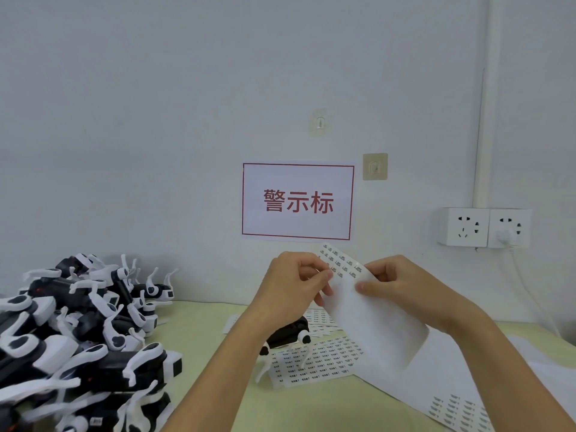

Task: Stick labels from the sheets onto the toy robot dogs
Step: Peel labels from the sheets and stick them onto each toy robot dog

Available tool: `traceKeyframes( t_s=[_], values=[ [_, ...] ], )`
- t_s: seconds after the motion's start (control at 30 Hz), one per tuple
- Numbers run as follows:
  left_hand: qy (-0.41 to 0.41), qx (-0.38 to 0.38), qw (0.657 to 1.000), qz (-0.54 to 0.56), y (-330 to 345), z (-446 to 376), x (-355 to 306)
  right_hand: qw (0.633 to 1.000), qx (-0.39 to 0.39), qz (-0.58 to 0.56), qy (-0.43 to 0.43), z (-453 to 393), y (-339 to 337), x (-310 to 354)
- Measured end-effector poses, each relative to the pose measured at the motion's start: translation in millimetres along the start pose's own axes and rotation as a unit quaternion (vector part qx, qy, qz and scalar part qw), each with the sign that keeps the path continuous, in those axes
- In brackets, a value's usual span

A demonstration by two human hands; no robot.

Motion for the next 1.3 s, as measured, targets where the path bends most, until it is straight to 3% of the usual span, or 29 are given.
traceKeyframes(
  t_s=[0.3, 0.37, 0.43, 0.53, 0.63, 0.77, 1.03, 1.3],
  values=[
    [-0.032, -0.058, 0.993, 0.095, -2, -3, 4, 0.976, 0.015, 0.083, 0.203, 6, -10, -65],
    [-0.039, -0.06, 0.994, 0.087, -1, -4, 7, 0.954, 0.056, 0.157, 0.251, 8, -12, -75],
    [-0.042, -0.063, 0.994, 0.08, 0, -4, 8, 0.935, 0.041, 0.235, 0.262, 8, -19, -78],
    [-0.038, -0.065, 0.994, 0.079, 2, -4, 10, 0.967, -0.023, 0.158, 0.201, 5, -24, -63],
    [-0.027, -0.062, 0.995, 0.078, 4, -4, 10, 0.994, -0.029, 0.024, 0.102, 2, -14, -28],
    [0.004, -0.053, 0.996, 0.064, 6, -3, 9, 0.996, -0.085, 0.005, 0.018, -9, 9, 10],
    [-0.003, -0.069, 0.993, 0.098, 5, -4, 8, 0.983, -0.186, 0.0, 0.009, -17, 28, 22],
    [-0.015, -0.071, 0.992, 0.103, 5, -4, 6, 0.982, -0.188, -0.017, 0.001, -20, 35, 17]
  ],
)
Point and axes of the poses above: each hand's wrist, its own z-axis away from the middle knuckle, its own y-axis out of the palm, x = y × z, the point moved 1 cm from there along -z, towards the middle knuckle, and after that the axes turned 11 degrees about z, right-handed, at the moved point
